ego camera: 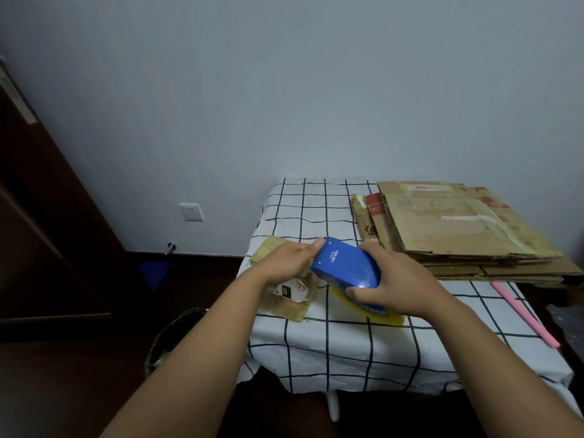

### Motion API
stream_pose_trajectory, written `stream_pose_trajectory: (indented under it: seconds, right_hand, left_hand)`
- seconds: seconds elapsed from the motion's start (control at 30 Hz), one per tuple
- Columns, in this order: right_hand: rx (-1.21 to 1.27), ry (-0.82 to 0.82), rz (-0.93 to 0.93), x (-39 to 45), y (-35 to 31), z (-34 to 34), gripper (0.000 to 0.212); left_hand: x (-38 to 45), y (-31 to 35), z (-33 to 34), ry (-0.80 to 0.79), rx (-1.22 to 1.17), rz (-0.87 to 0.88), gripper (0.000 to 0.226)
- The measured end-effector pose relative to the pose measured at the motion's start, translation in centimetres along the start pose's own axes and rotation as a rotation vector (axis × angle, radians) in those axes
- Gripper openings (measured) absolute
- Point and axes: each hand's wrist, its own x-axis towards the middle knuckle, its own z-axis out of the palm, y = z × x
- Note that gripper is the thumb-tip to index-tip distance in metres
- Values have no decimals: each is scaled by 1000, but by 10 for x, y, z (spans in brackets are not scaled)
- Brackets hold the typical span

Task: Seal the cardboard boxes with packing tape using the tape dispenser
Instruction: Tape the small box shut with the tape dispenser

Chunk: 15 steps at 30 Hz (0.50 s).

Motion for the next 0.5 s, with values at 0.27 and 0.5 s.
stream_pose_trajectory:
  seconds: [0.27, 0.5]
  right_hand:
    - [-15, -14, -36, 6, -1, -1, 64]
    - [42, 20, -27, 6, -1, -2, 73]
  left_hand:
    - [-4, -5, -8, -9, -196, -12, 38]
    - [-5, -6, -7, -52, -224, -27, 32]
